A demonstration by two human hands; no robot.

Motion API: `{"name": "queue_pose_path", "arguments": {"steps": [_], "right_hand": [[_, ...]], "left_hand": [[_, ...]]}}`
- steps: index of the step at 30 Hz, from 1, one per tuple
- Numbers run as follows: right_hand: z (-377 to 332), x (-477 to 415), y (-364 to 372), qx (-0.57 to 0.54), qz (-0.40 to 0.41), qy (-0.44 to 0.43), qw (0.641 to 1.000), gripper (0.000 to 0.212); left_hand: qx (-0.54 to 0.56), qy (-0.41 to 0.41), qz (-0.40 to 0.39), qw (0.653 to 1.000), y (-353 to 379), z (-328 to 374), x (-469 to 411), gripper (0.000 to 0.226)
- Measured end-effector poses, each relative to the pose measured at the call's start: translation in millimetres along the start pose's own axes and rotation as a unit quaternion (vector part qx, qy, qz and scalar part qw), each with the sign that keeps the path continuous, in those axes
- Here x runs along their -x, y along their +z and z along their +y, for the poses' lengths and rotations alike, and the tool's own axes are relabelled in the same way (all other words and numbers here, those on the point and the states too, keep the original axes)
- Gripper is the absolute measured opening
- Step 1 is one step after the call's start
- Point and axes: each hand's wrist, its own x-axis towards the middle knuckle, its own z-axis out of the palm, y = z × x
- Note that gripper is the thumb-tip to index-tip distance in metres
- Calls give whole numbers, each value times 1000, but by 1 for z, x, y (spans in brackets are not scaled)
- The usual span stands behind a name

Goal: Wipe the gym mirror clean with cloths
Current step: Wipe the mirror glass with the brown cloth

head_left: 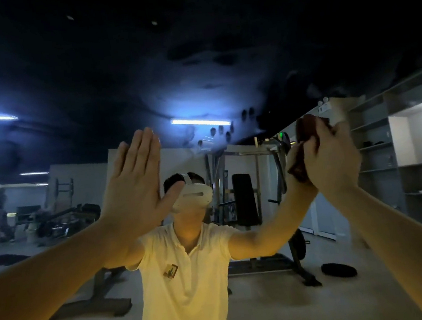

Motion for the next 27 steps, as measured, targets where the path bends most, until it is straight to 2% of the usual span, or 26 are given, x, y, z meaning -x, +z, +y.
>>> {"name": "queue_pose_path", "arguments": {"steps": [3,5,7,9,11,12,14,18,21,23,26,27], "right_hand": [[-69,9,18,-24,37,51,998,35],[-137,30,30,-66,39,9,997,30],[-191,55,35,-109,6,-82,991,28],[-213,69,34,-145,-43,-229,961,33],[-197,53,28,-133,-58,-339,929,40],[-179,41,24,-100,-36,-359,927,43],[-130,5,19,-29,6,-302,953,44],[-26,-63,6,50,20,-103,993,37],[-44,-72,13,7,43,66,997,34],[-101,-54,27,14,59,56,997,33],[-189,-14,39,-88,75,-80,990,34],[-208,-1,37,-125,57,-142,980,34]], "left_hand": [[14,13,-1,1000,-2,0,2,92],[41,20,0,999,-6,-5,2,81],[81,31,23,996,-14,-13,1,68],[103,45,69,991,-23,-21,-8,61],[89,45,95,990,-26,-25,-26,60],[72,35,93,992,-25,-24,-37,62],[37,6,68,997,-19,-21,-57,70],[5,-22,44,999,-5,-19,-73,83],[-5,-4,52,999,-2,-25,-71,83],[1,10,52,999,-1,-31,-70,80],[7,35,59,998,-1,-41,-69,75],[8,45,60,997,-2,-44,-68,74]]}}
